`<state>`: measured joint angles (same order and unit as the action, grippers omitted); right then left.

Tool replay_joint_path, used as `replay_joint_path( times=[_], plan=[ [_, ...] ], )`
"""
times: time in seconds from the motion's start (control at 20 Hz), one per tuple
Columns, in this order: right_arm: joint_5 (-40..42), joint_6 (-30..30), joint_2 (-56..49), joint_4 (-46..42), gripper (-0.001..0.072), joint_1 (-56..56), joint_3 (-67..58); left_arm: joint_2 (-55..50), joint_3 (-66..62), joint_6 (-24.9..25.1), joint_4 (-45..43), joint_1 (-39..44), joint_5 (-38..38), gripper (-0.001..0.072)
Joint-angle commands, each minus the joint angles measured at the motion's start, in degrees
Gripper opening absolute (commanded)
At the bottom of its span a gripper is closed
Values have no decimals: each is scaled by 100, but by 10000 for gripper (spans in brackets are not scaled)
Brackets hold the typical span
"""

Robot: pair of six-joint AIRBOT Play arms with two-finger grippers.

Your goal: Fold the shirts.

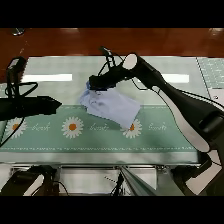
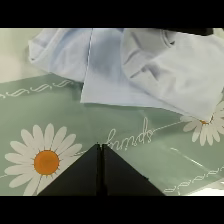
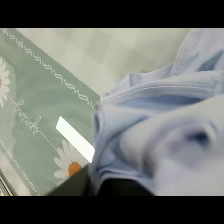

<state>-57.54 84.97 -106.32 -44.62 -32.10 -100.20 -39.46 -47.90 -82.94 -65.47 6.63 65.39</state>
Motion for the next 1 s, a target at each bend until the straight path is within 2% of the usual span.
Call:
replay_joint_path(
  times=[0.0, 0.1, 0.3, 0.35, 0.45, 0.55, 0.7, 0.75, 0.8, 0.85, 0.95],
  plan=[
    [46, -254, -374, 450, 625, -59, -234, 42, 195, -28, -55, 4, -223, 18],
    [-476, -520, -264, 570, 619, 111, -260, -15, 227, -28, -61, 4, -531, 18],
    [-2245, -382, 546, 299, 618, 1200, -264, -332, 229, -26, -59, 4, -686, 19],
    [-2852, -361, 916, -50, 618, 1510, -264, -415, 229, -28, -57, 7, -684, 19],
    [-3515, -341, 1834, -1620, 618, 1923, -98, -562, 229, -26, -57, 7, -680, 19],
    [-2852, 177, 3106, -3053, 617, 2247, 903, -664, 229, -28, -57, 7, -695, 19],
    [-975, 1093, 5075, -3373, 618, 2640, 3606, -782, 260, -26, -55, 7, -699, 19],
    [-426, 1709, 5604, -3342, 618, 2686, 4588, -796, 308, -26, -55, 7, -702, 19],
    [181, 2273, 5987, -3150, 618, 2691, 5508, -798, 369, -28, -48, 7, -713, 19],
    [857, 2549, 6192, -2629, 618, 2684, 6290, -798, 457, -26, 26, 9, -758, 19],
    [2199, 2347, 6140, -977, 618, 2559, 7486, -798, 658, -24, 210, 26, -955, 19]
  ],
)
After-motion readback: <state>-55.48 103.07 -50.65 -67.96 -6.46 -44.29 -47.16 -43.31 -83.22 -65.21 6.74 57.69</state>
